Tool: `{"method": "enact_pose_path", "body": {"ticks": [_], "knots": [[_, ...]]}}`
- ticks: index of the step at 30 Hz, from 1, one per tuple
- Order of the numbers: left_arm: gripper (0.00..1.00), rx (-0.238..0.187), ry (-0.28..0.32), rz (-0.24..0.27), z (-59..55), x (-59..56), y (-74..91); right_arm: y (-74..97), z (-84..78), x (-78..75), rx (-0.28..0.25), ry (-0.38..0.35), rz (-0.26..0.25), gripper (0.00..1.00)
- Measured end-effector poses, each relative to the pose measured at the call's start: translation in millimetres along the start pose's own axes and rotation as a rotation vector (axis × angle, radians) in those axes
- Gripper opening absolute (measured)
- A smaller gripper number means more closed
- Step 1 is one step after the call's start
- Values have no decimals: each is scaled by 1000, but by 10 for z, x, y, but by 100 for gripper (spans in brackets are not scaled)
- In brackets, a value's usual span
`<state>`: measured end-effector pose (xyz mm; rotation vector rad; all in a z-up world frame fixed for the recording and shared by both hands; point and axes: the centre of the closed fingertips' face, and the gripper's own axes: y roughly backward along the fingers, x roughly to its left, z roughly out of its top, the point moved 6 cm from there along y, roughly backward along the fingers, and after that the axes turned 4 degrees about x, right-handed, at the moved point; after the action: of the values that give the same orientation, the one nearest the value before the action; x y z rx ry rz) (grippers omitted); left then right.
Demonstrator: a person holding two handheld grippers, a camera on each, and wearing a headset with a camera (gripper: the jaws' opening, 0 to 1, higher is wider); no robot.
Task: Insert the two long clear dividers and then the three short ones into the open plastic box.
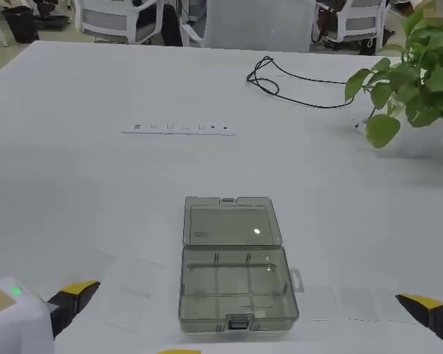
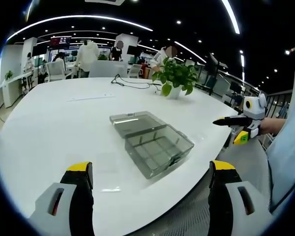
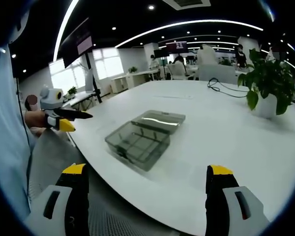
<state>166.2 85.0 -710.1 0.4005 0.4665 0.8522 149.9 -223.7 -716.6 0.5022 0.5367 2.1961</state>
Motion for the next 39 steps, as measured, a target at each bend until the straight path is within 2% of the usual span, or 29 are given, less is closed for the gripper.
{"method": "enact_pose_path", "body": {"ticks": [17, 22, 25, 27, 29, 32, 33, 35, 39], "knots": [[100, -5, 16, -13, 7, 25, 10, 29, 86, -48, -31, 18, 0, 100], [100, -21, 37, -4, 23, 66, 21, 15, 90, -37, -28, 22, 5, 100], [100, -8, 37, 10, 31, 113, 16, 10, 98, -36, -29, 23, 8, 100], [100, 12, 21, 28, 47, 169, 9, 8, 97, -42, -27, 24, 7, 100], [100, 60, 1, 54, 35, 247, -14, 6, 97, -46, -28, 22, 8, 100], [100, 103, -18, 67, 39, 328, -69, 5, 97, -46, -26, 23, 9, 100], [100, 136, -12, 82, 19, 374, -83, 5, 99, -46, -27, 22, 9, 100], [99, 138, -3, 79, 30, 413, -117, 5, 100, -51, -29, 21, 9, 100], [96, 186, 15, 80, -6, 502, -181, 13, 89, -64, -27, 17, 7, 100]]}}
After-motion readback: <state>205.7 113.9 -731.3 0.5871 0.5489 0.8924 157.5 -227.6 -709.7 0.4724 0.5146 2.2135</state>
